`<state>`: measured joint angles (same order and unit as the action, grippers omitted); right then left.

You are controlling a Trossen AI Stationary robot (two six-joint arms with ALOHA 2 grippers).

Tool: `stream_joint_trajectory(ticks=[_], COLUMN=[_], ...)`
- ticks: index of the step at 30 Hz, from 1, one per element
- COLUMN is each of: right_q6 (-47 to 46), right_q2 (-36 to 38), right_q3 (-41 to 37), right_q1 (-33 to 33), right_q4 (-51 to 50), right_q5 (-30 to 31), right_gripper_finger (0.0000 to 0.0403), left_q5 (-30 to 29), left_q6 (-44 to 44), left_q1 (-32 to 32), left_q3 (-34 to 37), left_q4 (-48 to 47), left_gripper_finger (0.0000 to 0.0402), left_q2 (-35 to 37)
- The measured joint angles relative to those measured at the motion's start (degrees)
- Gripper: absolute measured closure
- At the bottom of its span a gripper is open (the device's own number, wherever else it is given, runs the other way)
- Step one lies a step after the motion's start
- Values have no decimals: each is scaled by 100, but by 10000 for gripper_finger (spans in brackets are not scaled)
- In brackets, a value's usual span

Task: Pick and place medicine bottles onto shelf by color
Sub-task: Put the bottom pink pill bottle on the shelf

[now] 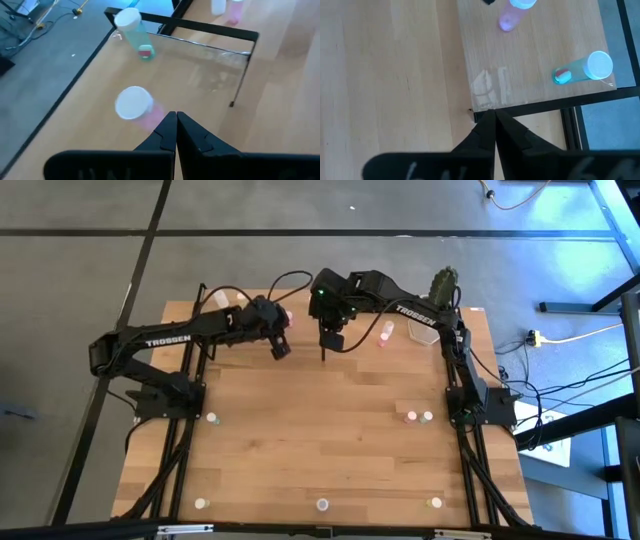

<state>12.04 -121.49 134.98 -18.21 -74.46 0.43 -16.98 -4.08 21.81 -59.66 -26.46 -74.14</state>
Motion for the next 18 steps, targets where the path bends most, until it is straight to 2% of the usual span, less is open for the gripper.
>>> stream_joint_trajectory(ticks=[5, 18], right_q6=[1, -1], right_q2=[0, 0], right_q3=[0, 0], right_q1=[-1, -1], right_q4=[10, 21], right_q5=[0, 0], right_gripper_finger=[387, 387], left_q5=[181, 131], left_q6=[-67, -260], left_q1=[102, 170], left_q3=[2, 2], left_q4=[48, 28], left_gripper_finger=[402, 401], left_q2=[-60, -338])
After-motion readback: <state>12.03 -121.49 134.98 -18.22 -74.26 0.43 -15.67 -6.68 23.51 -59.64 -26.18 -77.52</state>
